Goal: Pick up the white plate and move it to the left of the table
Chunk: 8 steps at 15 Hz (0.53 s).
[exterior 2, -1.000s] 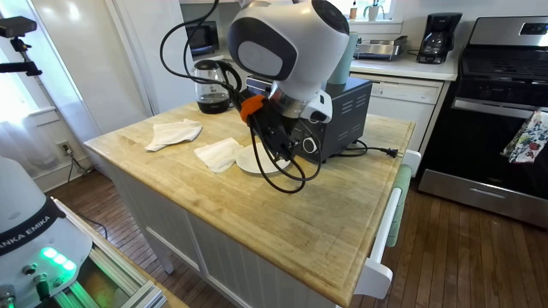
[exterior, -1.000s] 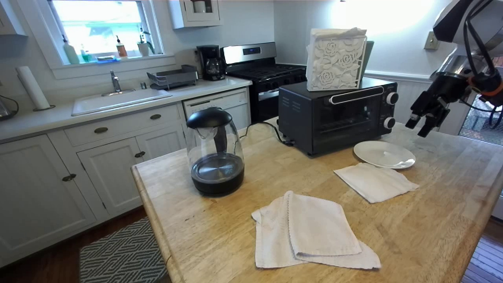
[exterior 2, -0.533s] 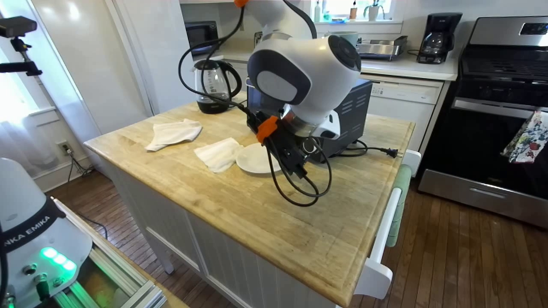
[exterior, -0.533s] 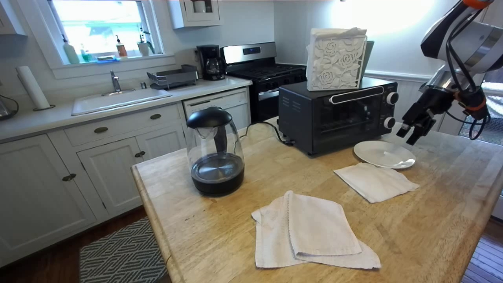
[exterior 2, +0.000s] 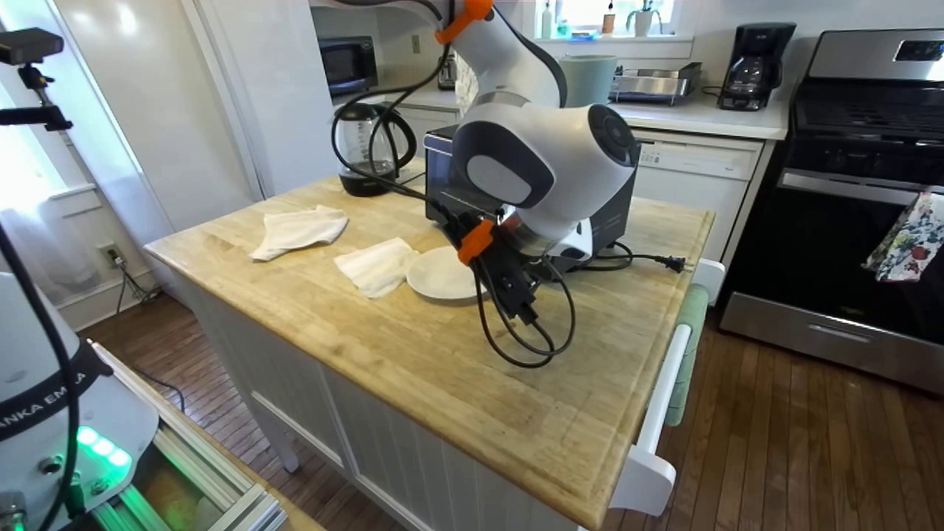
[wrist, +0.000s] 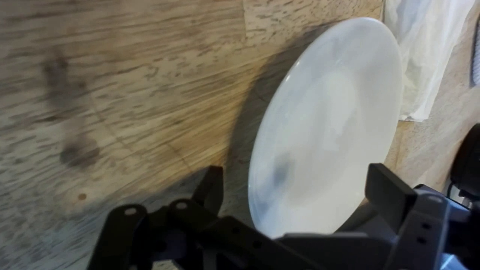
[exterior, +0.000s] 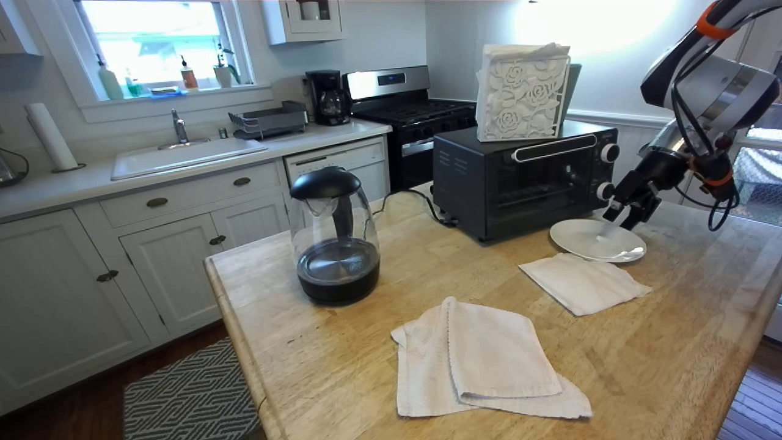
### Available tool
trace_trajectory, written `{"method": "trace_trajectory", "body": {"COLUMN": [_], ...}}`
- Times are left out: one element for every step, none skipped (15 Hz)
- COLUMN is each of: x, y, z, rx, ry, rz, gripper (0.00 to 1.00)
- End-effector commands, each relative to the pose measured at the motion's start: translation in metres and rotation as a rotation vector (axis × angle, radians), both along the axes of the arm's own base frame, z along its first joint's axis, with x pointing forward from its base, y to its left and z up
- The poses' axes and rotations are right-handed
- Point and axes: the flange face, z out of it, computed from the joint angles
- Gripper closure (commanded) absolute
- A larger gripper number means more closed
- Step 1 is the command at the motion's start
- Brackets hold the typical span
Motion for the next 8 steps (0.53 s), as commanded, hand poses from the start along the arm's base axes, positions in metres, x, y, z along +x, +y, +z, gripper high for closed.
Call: {"method": "trace_trajectory", "body": {"x": [0.0098, 0.0105, 0.0109, 0.0118, 0.0126, 0.0132, 0.0134, 0.0136], "y": [-0.0045, -0.0037, -0.0026, -0.0013, -0.0003, 0.0011, 0.0019, 0.0019], "z": [-0.0110, -0.0127, -0.0141, -0.0148, -0.0156, -0.0161, -0.0159, -0.0158], "rx": [0.059, 0.073, 0.084, 0.090, 0.097, 0.104, 0.109, 0.110], "ry": [-0.004, 0.002, 0.007, 0.009, 0.011, 0.016, 0.019, 0.020], "rz": [0.011, 0.018, 0.025, 0.032, 0.035, 0.039, 0.042, 0.043], "gripper": [0.00, 0.00, 0.00, 0.00, 0.00, 0.00, 0.00, 0.04]}}
